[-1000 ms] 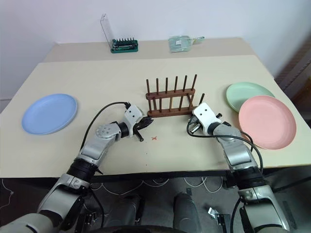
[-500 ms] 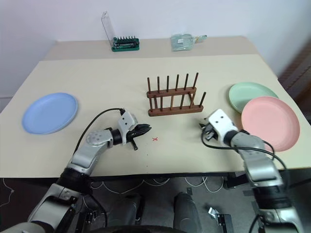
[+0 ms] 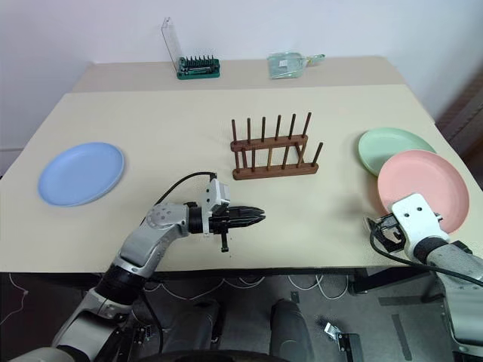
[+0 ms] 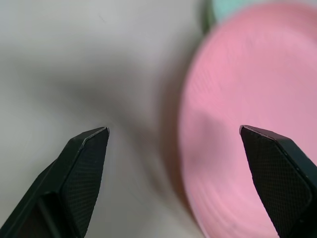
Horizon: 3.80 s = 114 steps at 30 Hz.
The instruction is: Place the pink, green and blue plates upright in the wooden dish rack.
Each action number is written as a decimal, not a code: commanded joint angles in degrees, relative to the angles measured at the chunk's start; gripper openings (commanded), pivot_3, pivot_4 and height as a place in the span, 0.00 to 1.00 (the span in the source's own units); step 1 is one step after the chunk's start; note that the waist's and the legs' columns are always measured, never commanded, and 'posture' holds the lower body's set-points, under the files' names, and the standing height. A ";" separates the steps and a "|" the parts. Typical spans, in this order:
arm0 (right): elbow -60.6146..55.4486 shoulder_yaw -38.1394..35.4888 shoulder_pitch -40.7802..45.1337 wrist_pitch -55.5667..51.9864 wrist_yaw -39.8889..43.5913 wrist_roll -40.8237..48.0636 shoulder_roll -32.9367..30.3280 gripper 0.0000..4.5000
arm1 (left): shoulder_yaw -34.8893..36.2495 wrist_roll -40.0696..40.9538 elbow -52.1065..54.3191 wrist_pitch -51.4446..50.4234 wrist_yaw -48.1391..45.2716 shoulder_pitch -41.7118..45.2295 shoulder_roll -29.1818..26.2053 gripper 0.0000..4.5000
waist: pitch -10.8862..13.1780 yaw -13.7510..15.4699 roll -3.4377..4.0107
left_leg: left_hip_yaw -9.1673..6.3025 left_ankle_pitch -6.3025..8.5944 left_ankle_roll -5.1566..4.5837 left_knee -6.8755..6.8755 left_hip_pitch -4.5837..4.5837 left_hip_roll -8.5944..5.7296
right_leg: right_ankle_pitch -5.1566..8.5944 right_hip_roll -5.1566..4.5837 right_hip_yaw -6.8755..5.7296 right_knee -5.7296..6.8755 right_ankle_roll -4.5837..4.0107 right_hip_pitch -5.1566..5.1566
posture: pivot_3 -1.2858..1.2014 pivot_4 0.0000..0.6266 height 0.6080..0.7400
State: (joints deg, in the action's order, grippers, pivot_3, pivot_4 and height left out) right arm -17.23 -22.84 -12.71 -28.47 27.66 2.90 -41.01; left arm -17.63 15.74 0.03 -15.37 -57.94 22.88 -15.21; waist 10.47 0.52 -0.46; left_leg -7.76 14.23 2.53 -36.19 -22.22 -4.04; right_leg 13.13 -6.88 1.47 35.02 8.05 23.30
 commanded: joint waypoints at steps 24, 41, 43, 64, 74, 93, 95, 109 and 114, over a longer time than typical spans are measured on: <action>-9.57 -5.97 21.50 1.73 9.96 22.29 -8.50 0.01 | 0.56 0.84 -2.17 0.57 -1.32 2.13 2.36 0.09 | 0.11 -1.54 0.13 | 0.07 0.00 -0.01 0.03 0.08 0.13 | -0.04 0.07 -0.02 0.04 0.19 -0.01 | 0.52 0.24 1.00; 17.25 7.83 56.74 -12.77 18.05 38.85 3.44 0.01 | 2.76 1.11 1.49 -0.61 3.74 -0.74 1.44 0.09 | 0.19 -0.31 0.02 | -0.12 -0.01 -0.01 0.05 -0.18 -0.03 | -0.14 0.00 -0.07 -0.02 0.08 0.22 | 0.52 0.24 1.00; 18.45 7.43 56.71 -14.43 20.21 40.66 2.92 0.01 | 2.78 1.16 1.66 -0.66 3.85 -0.72 1.27 0.09 | 0.19 -0.32 0.03 | -0.12 -0.01 -0.01 0.04 -0.18 -0.02 | -0.14 0.00 -0.07 0.03 0.08 0.23 | 0.52 0.24 1.00; 31.53 2.22 59.06 -19.82 25.76 45.31 1.27 0.01 | 3.28 1.38 1.87 -1.31 3.70 -0.47 0.51 0.09 | 0.19 -1.32 0.04 | -0.09 -0.01 -0.01 0.03 -0.17 -0.02 | -0.14 0.01 -0.07 0.06 0.09 0.23 | 0.52 0.24 1.00; 43.72 4.01 61.32 -19.12 28.68 42.40 1.22 0.01 | 3.26 1.65 1.59 -1.43 3.39 -0.24 0.32 0.09 | 0.19 -1.29 0.04 | -0.07 -0.01 -0.01 0.01 -0.17 -0.02 | -0.14 0.01 -0.05 0.06 0.09 0.22 | 0.52 0.24 1.00; 29.02 -4.87 48.05 -3.89 18.49 33.71 -4.82 0.77 | 3.22 2.05 3.38 -2.42 4.21 -1.55 -0.04 0.09 | 0.18 -0.96 0.05 | -0.07 -0.01 -0.01 0.00 -0.20 -0.05 | -0.14 -0.01 -0.04 0.04 0.11 0.21 | 0.52 0.24 1.00; 28.88 -4.95 45.21 -2.60 17.04 31.46 -6.51 0.77 | 3.16 2.21 3.37 -2.55 4.05 -1.54 -0.04 0.09 | 0.17 -1.13 0.07 | -0.05 -0.01 -0.01 0.00 -0.18 -0.04 | -0.14 -0.01 -0.04 0.05 0.11 0.21 | 0.52 0.24 1.00; 50.11 18.55 39.11 28.02 9.36 -3.39 -11.12 0.99 | 2.54 1.80 1.26 -1.93 2.65 0.13 1.04 0.09 | 0.08 -1.54 0.30 | 0.14 -0.02 -0.01 -0.01 -0.06 -0.01 | -0.14 0.00 0.09 0.08 0.10 0.18 | 0.52 0.24 1.00; 57.95 22.51 41.51 33.95 6.65 -8.99 -10.95 0.71 | 2.91 1.81 1.79 -2.00 3.19 -0.43 0.91 0.09 | 0.08 -1.45 0.29 | 0.13 -0.02 0.00 -0.01 -0.06 -0.01 | -0.14 0.00 0.09 0.06 0.10 0.15 | 0.52 0.24 1.00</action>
State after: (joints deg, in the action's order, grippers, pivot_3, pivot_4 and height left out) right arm 38.84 -0.31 28.04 3.87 35.85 -4.41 -52.02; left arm -14.99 16.93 0.56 -18.13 -54.85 22.64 -14.41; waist 10.55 -0.92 -0.17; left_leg -7.63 14.21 2.53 -36.22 -22.28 -4.05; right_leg 12.99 -6.88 1.56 35.08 8.15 23.43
